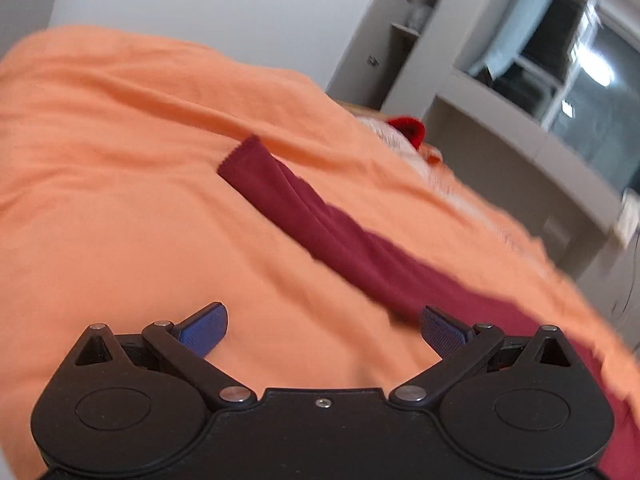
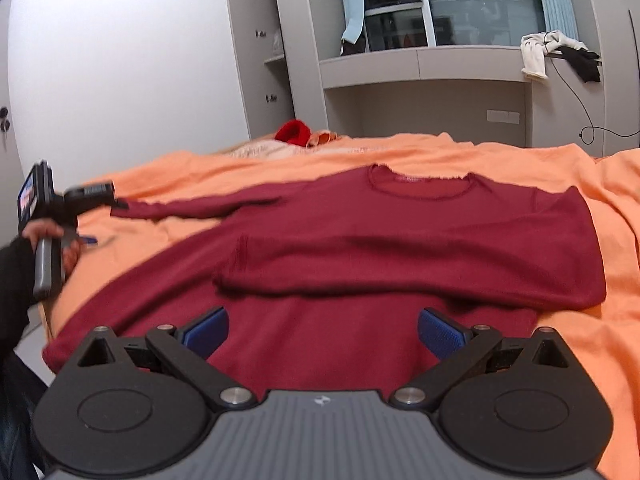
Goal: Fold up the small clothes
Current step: 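Move the left gripper to the other sleeve cuff and close on it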
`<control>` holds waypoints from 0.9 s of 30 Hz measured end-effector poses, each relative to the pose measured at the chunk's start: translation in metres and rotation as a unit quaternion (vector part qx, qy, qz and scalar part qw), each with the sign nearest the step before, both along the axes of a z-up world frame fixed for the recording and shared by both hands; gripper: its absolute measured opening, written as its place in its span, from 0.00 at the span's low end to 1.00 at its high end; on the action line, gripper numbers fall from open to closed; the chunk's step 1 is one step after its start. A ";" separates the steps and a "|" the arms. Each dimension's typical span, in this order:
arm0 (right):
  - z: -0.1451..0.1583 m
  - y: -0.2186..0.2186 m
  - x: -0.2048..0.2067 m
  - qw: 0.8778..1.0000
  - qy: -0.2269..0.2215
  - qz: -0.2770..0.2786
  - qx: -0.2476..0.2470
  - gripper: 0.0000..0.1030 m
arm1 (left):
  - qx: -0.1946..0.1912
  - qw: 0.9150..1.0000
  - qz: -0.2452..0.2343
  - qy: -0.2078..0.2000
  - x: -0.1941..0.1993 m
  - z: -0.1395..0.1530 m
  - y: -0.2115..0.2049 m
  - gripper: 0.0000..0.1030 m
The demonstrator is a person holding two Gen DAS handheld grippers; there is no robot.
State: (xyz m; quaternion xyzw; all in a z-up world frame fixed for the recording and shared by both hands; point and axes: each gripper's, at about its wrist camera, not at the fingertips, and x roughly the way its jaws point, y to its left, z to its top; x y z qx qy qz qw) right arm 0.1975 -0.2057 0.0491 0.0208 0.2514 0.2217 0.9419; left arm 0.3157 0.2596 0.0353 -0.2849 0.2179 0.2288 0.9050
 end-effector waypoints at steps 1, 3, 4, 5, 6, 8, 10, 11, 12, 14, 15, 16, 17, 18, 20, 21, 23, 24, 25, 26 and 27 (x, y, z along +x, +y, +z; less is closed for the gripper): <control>-0.002 0.000 -0.001 1.000 0.002 -0.001 0.000 1.00 | -0.008 1.000 0.000 -0.007 0.004 -0.001 0.006 0.99; -0.003 -0.003 0.000 1.000 0.008 -0.004 0.007 1.00 | -0.019 1.000 -0.006 -0.013 0.015 -0.004 0.021 0.99; -0.005 -0.006 0.001 1.000 0.010 -0.005 0.011 1.00 | -0.025 1.000 -0.006 -0.014 0.021 -0.007 0.027 0.99; -0.005 -0.009 0.002 1.000 0.012 -0.008 0.015 1.00 | -0.035 0.999 -0.004 -0.014 0.028 -0.009 0.034 0.99; -0.006 -0.012 0.003 1.000 0.014 -0.011 0.018 1.00 | -0.044 0.999 -0.001 -0.014 0.031 -0.012 0.040 0.99; -0.009 -0.018 0.007 0.999 0.023 -0.020 0.023 1.00 | -0.051 0.999 0.005 -0.017 0.041 -0.014 0.048 0.99; -0.014 -0.025 0.012 0.999 0.036 -0.028 0.030 1.00 | -0.054 0.998 0.016 -0.022 0.049 -0.016 0.058 0.99; -0.016 -0.027 0.015 0.998 0.046 -0.030 0.036 1.00 | -0.055 0.998 0.029 -0.029 0.052 -0.017 0.061 0.99; -0.018 -0.029 0.017 0.997 0.056 -0.032 0.043 1.00 | -0.056 0.997 0.040 -0.036 0.054 -0.020 0.066 0.99; -0.020 -0.031 0.019 0.996 0.061 -0.031 0.052 1.00 | -0.051 0.995 0.068 -0.052 0.053 -0.022 0.068 0.90; -0.020 -0.032 0.019 0.996 0.061 -0.029 0.056 1.00 | -0.046 0.994 0.085 -0.059 0.051 -0.024 0.068 0.83; -0.020 -0.032 0.020 0.996 0.061 -0.028 0.059 1.00 | -0.045 0.992 0.096 -0.068 0.050 -0.026 0.069 0.79; -0.020 -0.033 0.020 0.996 0.061 -0.027 0.061 1.00 | -0.045 0.991 0.106 -0.075 0.046 -0.027 0.070 0.71; -0.021 -0.034 0.020 0.996 0.062 -0.026 0.062 1.00 | -0.047 0.989 0.113 -0.081 0.043 -0.028 0.071 0.61; -0.021 -0.034 0.019 0.996 0.061 -0.025 0.064 1.00 | -0.065 0.985 0.130 -0.096 0.039 -0.031 0.076 0.43; -0.021 -0.033 0.018 0.996 0.060 -0.024 0.064 1.00 | -0.078 0.982 0.134 -0.103 0.037 -0.033 0.080 0.37; -0.022 -0.032 0.018 0.996 0.060 -0.022 0.066 1.00 | -0.101 0.979 0.136 -0.114 0.036 -0.038 0.088 0.37; -0.022 -0.031 0.018 0.996 0.060 -0.022 0.066 1.00 | -0.106 0.978 0.132 -0.119 0.037 -0.040 0.089 0.38; -0.022 -0.030 0.018 0.996 0.059 -0.022 0.067 1.00 | -0.108 0.979 0.127 -0.120 0.039 -0.040 0.091 0.40; -0.022 -0.030 0.018 0.996 0.059 -0.021 0.068 1.00 | -0.109 0.979 0.122 -0.120 0.041 -0.041 0.091 0.45; -0.023 -0.030 0.017 0.996 0.060 -0.021 0.068 1.00 | -0.109 0.980 0.115 -0.122 0.044 -0.041 0.092 0.52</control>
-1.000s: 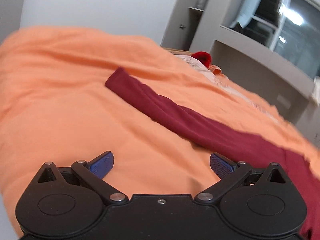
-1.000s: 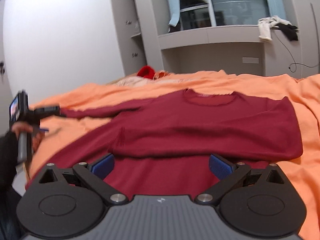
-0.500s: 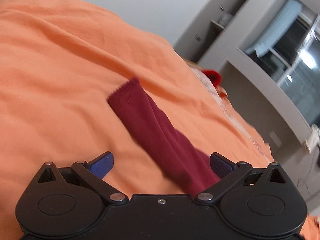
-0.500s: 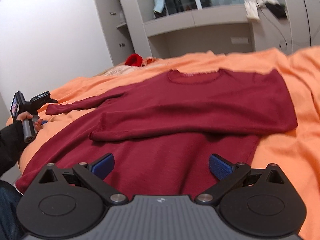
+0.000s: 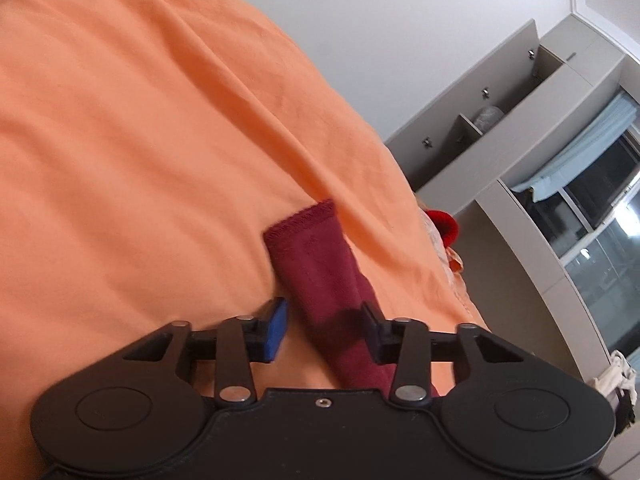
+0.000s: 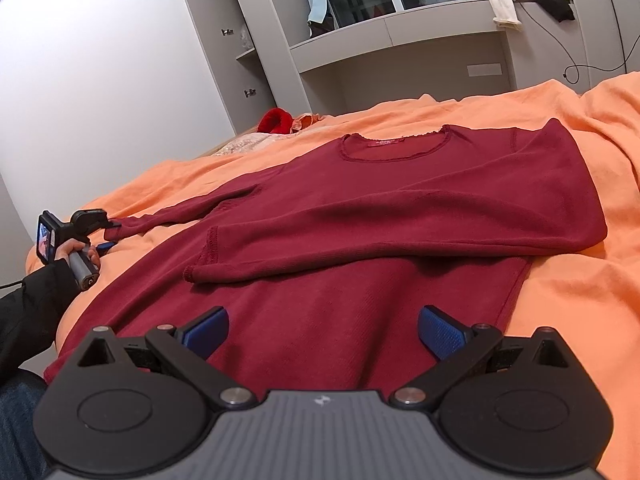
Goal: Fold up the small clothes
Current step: 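Move the left gripper to the other sleeve cuff and close on it, then carry the sleeve across the body and open the left gripper to release it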
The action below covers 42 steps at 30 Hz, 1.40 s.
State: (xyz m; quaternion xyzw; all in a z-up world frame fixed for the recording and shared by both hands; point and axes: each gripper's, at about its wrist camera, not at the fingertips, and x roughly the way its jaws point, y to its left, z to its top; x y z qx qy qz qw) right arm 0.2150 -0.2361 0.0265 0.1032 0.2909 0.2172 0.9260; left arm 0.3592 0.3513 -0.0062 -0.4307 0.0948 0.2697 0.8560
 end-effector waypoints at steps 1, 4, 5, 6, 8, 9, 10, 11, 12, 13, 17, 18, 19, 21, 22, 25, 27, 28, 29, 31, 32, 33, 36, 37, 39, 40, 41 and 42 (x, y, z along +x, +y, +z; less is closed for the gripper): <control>0.000 0.000 0.000 1.000 0.000 0.000 0.000 1.00 | 0.002 1.000 -0.008 -0.007 0.002 0.000 0.000 0.56; -0.001 0.002 -0.001 1.000 0.000 0.000 -0.002 1.00 | 0.009 1.000 -0.013 -0.012 0.009 0.000 0.000 0.58; -0.001 0.002 -0.001 1.000 -0.001 0.000 -0.002 1.00 | 0.011 1.000 -0.010 -0.009 0.011 -0.001 0.000 0.46; -0.001 0.003 -0.001 1.000 -0.001 0.000 -0.002 1.00 | 0.008 1.000 -0.004 -0.005 0.011 -0.002 0.001 0.31; -0.001 0.002 -0.001 1.000 -0.002 0.001 0.000 1.00 | -0.015 1.000 0.006 -0.007 0.009 -0.008 0.006 0.14; -0.001 0.002 -0.002 1.000 -0.003 0.000 0.002 1.00 | -0.024 1.000 0.007 -0.013 0.008 -0.009 0.009 0.13; -0.001 0.002 -0.002 1.000 -0.003 0.000 0.005 1.00 | -0.027 0.999 0.007 -0.022 0.006 -0.010 0.010 0.11; -0.001 0.001 -0.002 1.000 -0.003 -0.001 0.008 1.00 | -0.025 0.999 0.005 -0.028 0.004 -0.009 0.010 0.09; -0.001 0.000 -0.002 1.000 -0.003 -0.001 0.011 1.00 | -0.021 0.999 0.004 -0.032 0.003 -0.008 0.010 0.08; -0.001 0.000 -0.002 1.000 -0.003 -0.002 0.013 1.00 | -0.018 0.999 0.003 -0.038 0.002 -0.007 0.009 0.07; 0.000 -0.001 -0.003 1.000 -0.005 -0.006 0.021 1.00 | 0.001 0.997 -0.003 -0.081 -0.005 0.010 0.000 0.06; 0.000 -0.001 -0.003 1.000 -0.005 -0.006 0.022 1.00 | 0.013 0.996 -0.008 -0.092 -0.006 0.018 -0.004 0.06; 0.000 -0.001 -0.002 1.000 -0.004 -0.007 0.023 1.00 | 0.027 0.994 -0.015 -0.104 -0.006 0.027 -0.010 0.06; 0.001 -0.001 -0.002 1.000 -0.004 -0.009 0.026 1.00 | 0.057 0.989 -0.038 -0.128 -0.003 0.048 -0.026 0.06; 0.001 -0.002 -0.002 1.000 -0.005 -0.010 0.028 1.00 | 0.074 0.986 -0.053 -0.138 0.000 0.058 -0.036 0.06; 0.004 -0.004 -0.002 0.999 -0.006 -0.016 0.036 1.00 | 0.141 0.971 -0.117 -0.152 0.015 0.089 -0.073 0.06; 0.007 -0.006 -0.004 0.999 -0.011 -0.018 0.042 1.00 | 0.181 0.956 -0.169 -0.155 0.024 0.108 -0.103 0.06; 0.008 -0.007 -0.005 0.999 -0.014 -0.019 0.044 1.00 | 0.199 0.948 -0.196 -0.154 0.029 0.117 -0.119 0.06; 0.010 -0.008 -0.006 0.999 -0.017 -0.020 0.045 1.00 | 0.217 0.938 -0.222 -0.156 0.032 0.126 -0.136 0.06; 0.013 -0.010 -0.008 0.998 -0.022 -0.022 0.047 1.00 | 0.248 0.918 -0.263 -0.164 0.034 0.142 -0.169 0.06; 0.015 -0.011 -0.009 0.998 -0.025 -0.024 0.048 1.00 | 0.256 0.910 -0.281 -0.168 0.036 0.147 -0.184 0.06; 0.016 -0.012 -0.010 0.998 -0.027 -0.028 0.047 1.00 | 0.262 0.901 -0.299 -0.172 0.035 0.152 -0.199 0.06; 0.021 -0.014 -0.013 0.998 -0.032 -0.053 0.029 1.00 | 0.283 0.880 -0.342 -0.171 0.036 0.157 -0.246 0.06; 0.022 -0.015 -0.014 0.997 -0.034 -0.058 0.024 1.00 | 0.289 0.873 -0.354 -0.170 0.036 0.156 -0.260 0.06; 0.025 -0.018 -0.017 0.997 -0.038 -0.070 0.022 1.00 | 0.301 0.858 -0.381 -0.167 0.030 0.149 -0.292 0.06; 0.027 -0.020 -0.018 0.996 -0.039 -0.075 0.023 1.00 | 0.306 0.850 -0.395 -0.165 0.027 0.146 -0.307 0.06; 0.028 -0.022 -0.021 0.996 -0.040 -0.079 0.024 1.00 | 0.311 0.843 -0.407 -0.163 0.023 0.140 -0.323 0.06; 0.029 -0.024 -0.022 0.995 -0.042 -0.086 0.025 1.00 | 0.319 0.834 -0.421 -0.159 0.020 0.135 -0.337 0.06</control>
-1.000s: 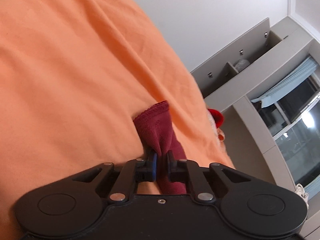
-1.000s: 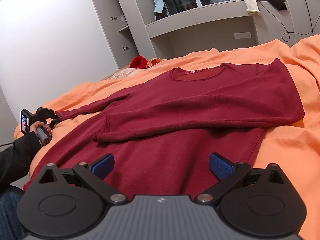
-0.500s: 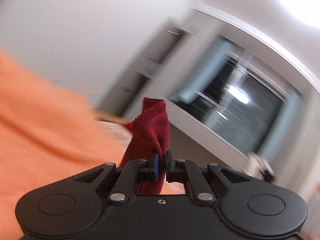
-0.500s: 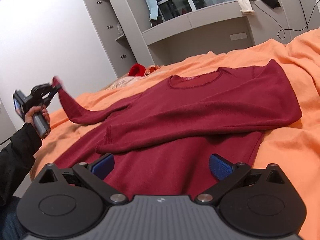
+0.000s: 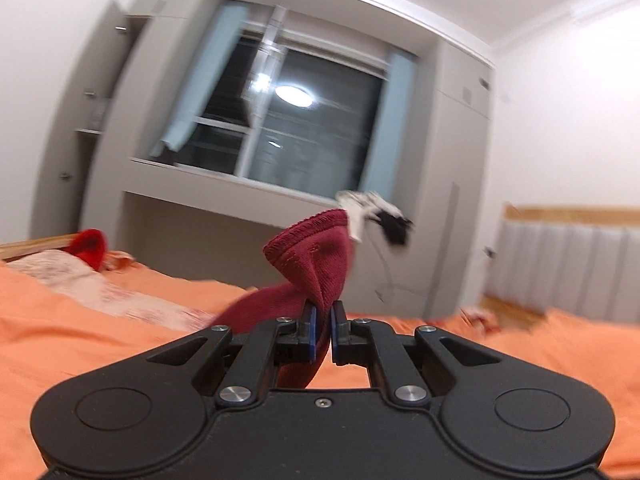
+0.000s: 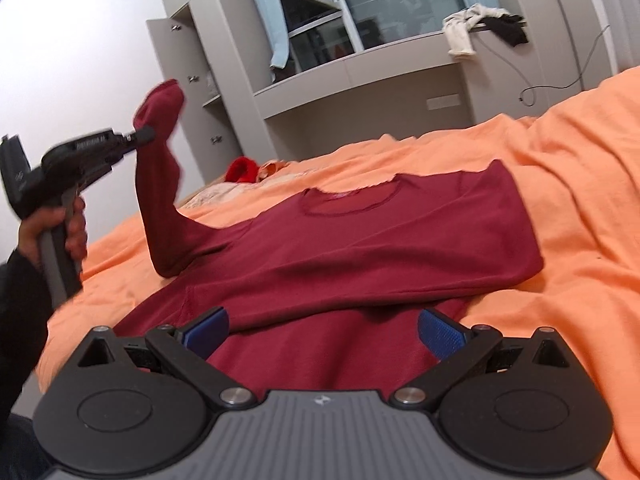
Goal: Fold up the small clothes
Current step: 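Carry the sleeve across the body and open the left gripper to release it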
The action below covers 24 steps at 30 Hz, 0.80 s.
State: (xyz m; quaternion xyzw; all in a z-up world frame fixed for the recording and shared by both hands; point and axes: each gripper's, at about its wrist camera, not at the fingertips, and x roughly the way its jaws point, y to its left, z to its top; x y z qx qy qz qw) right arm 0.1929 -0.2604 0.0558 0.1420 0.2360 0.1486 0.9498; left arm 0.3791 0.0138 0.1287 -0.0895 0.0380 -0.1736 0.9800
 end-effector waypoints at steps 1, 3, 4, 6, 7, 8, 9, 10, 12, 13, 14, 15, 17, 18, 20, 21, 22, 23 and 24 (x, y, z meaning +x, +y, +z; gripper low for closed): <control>0.001 -0.002 0.000 1.000 -0.001 -0.005 0.000 1.00 | 0.011 1.000 -0.010 0.001 -0.007 -0.009 -0.013 0.06; 0.003 -0.007 -0.002 1.000 -0.004 -0.022 -0.001 1.00 | 0.040 0.999 -0.032 0.009 -0.016 -0.022 -0.042 0.06; 0.004 -0.009 -0.002 1.000 -0.003 -0.030 -0.004 1.00 | 0.051 0.998 -0.043 0.017 -0.018 -0.032 -0.054 0.06; 0.004 -0.013 -0.002 0.999 0.000 -0.048 -0.016 1.00 | 0.077 0.994 -0.066 0.035 -0.023 -0.051 -0.075 0.07; 0.004 -0.015 -0.002 0.998 0.002 -0.057 -0.021 1.00 | 0.088 0.992 -0.075 0.044 -0.026 -0.061 -0.085 0.07; 0.004 -0.017 -0.002 0.998 0.003 -0.062 -0.022 1.00 | 0.101 0.990 -0.086 0.056 -0.029 -0.071 -0.095 0.07; 0.003 -0.020 -0.001 0.997 0.006 -0.068 -0.021 1.00 | 0.110 0.987 -0.094 0.066 -0.031 -0.081 -0.101 0.07; 0.002 -0.023 0.000 0.997 0.009 -0.071 -0.020 1.00 | 0.118 0.985 -0.101 0.075 -0.034 -0.091 -0.107 0.07; 0.000 -0.028 0.001 0.997 0.013 -0.080 -0.018 1.00 | 0.135 0.981 -0.113 0.087 -0.040 -0.107 -0.118 0.07; -0.001 -0.030 0.001 0.996 0.014 -0.082 -0.018 1.00 | 0.142 0.979 -0.115 0.088 -0.046 -0.115 -0.117 0.07; -0.002 -0.032 0.001 0.996 0.015 -0.084 -0.018 1.00 | 0.146 0.978 -0.117 0.092 -0.047 -0.122 -0.119 0.07; -0.002 -0.033 0.002 0.996 0.015 -0.086 -0.017 1.00 | 0.145 0.977 -0.120 0.099 -0.049 -0.126 -0.119 0.08; -0.004 -0.034 0.002 0.996 0.015 -0.089 -0.019 1.00 | 0.133 0.976 -0.129 0.114 -0.049 -0.134 -0.115 0.09; -0.004 -0.033 0.003 0.996 0.015 -0.090 -0.020 1.00 | 0.127 0.976 -0.135 0.119 -0.049 -0.135 -0.112 0.11; -0.006 -0.034 0.005 0.995 0.015 -0.091 -0.023 1.00 | 0.115 0.974 -0.144 0.129 -0.049 -0.136 -0.109 0.16; -0.007 -0.033 0.007 0.995 0.016 -0.093 -0.025 1.00 | 0.110 0.974 -0.149 0.133 -0.051 -0.131 -0.099 0.19; -0.007 -0.033 0.008 0.995 0.016 -0.094 -0.026 1.00 | 0.107 0.973 -0.157 0.134 -0.052 -0.127 -0.094 0.22; -0.008 -0.032 0.009 0.995 0.016 -0.095 -0.027 1.00 | 0.105 0.972 -0.164 0.135 -0.053 -0.123 -0.089 0.31; -0.008 -0.032 0.010 0.995 0.016 -0.096 -0.028 1.00 | 0.105 0.970 -0.172 0.135 -0.055 -0.121 -0.087 0.38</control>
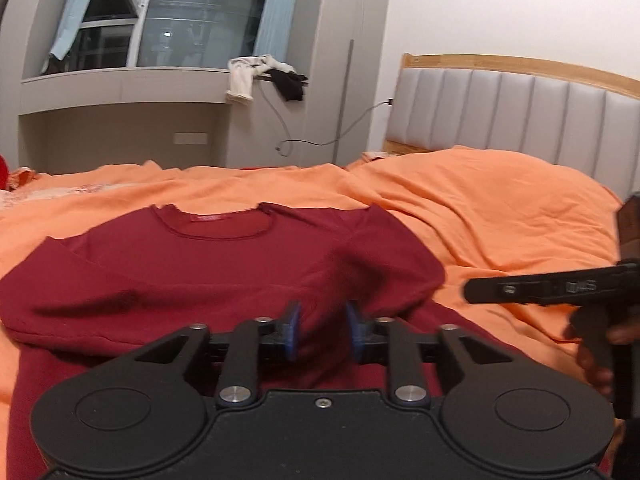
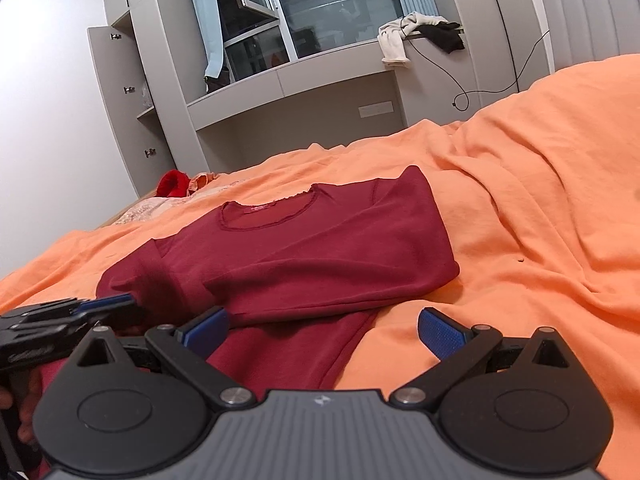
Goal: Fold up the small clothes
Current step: 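Carry the sleeve across the body and open the left gripper to release it, then withdraw the left gripper and move the right gripper to the sweater hem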
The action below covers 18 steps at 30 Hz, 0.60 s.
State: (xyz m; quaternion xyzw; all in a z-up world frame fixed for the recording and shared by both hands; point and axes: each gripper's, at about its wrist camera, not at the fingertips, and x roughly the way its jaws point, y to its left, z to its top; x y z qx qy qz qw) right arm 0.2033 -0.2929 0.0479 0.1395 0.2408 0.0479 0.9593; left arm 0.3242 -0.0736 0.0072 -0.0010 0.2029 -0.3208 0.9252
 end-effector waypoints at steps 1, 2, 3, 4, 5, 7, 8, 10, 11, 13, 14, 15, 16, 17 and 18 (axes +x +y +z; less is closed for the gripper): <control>0.000 0.001 0.001 1.000 0.001 -0.001 -0.001 1.00 | 0.000 1.000 -0.010 0.003 -0.001 0.000 0.000 0.42; -0.001 0.001 0.002 1.000 0.001 -0.001 -0.002 1.00 | 0.001 1.000 -0.020 0.006 -0.003 -0.001 0.001 0.46; -0.001 0.002 0.003 1.000 0.002 0.000 -0.003 1.00 | 0.003 1.000 -0.029 0.008 -0.005 -0.002 0.001 0.50; -0.002 0.003 0.003 1.000 0.002 0.000 -0.003 1.00 | 0.006 0.999 -0.036 0.011 -0.007 -0.002 0.002 0.51; -0.003 0.003 0.005 1.000 0.003 0.001 -0.004 1.00 | 0.009 0.999 -0.043 0.016 -0.008 -0.003 0.002 0.53; -0.004 0.004 0.007 1.000 0.004 0.004 -0.007 1.00 | 0.011 0.998 -0.054 0.025 -0.009 -0.004 0.005 0.56; -0.004 0.006 0.008 1.000 0.004 0.006 -0.010 1.00 | 0.009 0.998 -0.057 0.029 -0.009 -0.004 0.007 0.57; -0.004 0.009 0.011 1.000 0.002 0.009 -0.018 1.00 | 0.002 0.998 -0.052 0.029 -0.008 -0.001 0.015 0.62; -0.003 0.011 0.012 1.000 0.000 0.010 -0.021 1.00 | -0.002 0.999 -0.043 0.026 -0.007 0.003 0.020 0.67; -0.001 0.016 0.013 0.999 -0.009 0.016 -0.028 1.00 | -0.003 1.000 -0.006 0.021 0.000 0.008 0.032 0.73; 0.001 0.020 0.014 0.999 -0.019 0.019 -0.034 1.00 | 0.000 1.000 0.020 0.020 0.005 0.012 0.039 0.74; 0.004 0.024 0.015 0.998 -0.029 0.022 -0.042 1.00 | 0.006 0.998 0.052 0.020 0.010 0.015 0.045 0.74; 0.007 0.029 0.017 0.997 -0.041 0.029 -0.054 1.00 | 0.015 0.996 0.090 0.017 0.017 0.018 0.053 0.74; 0.010 0.035 0.018 0.996 -0.052 0.038 -0.065 1.00 | 0.022 0.992 0.123 0.015 0.022 0.020 0.060 0.76; 0.012 0.039 0.020 0.994 -0.062 0.047 -0.077 1.00 | 0.028 0.987 0.158 0.015 0.029 0.021 0.068 0.79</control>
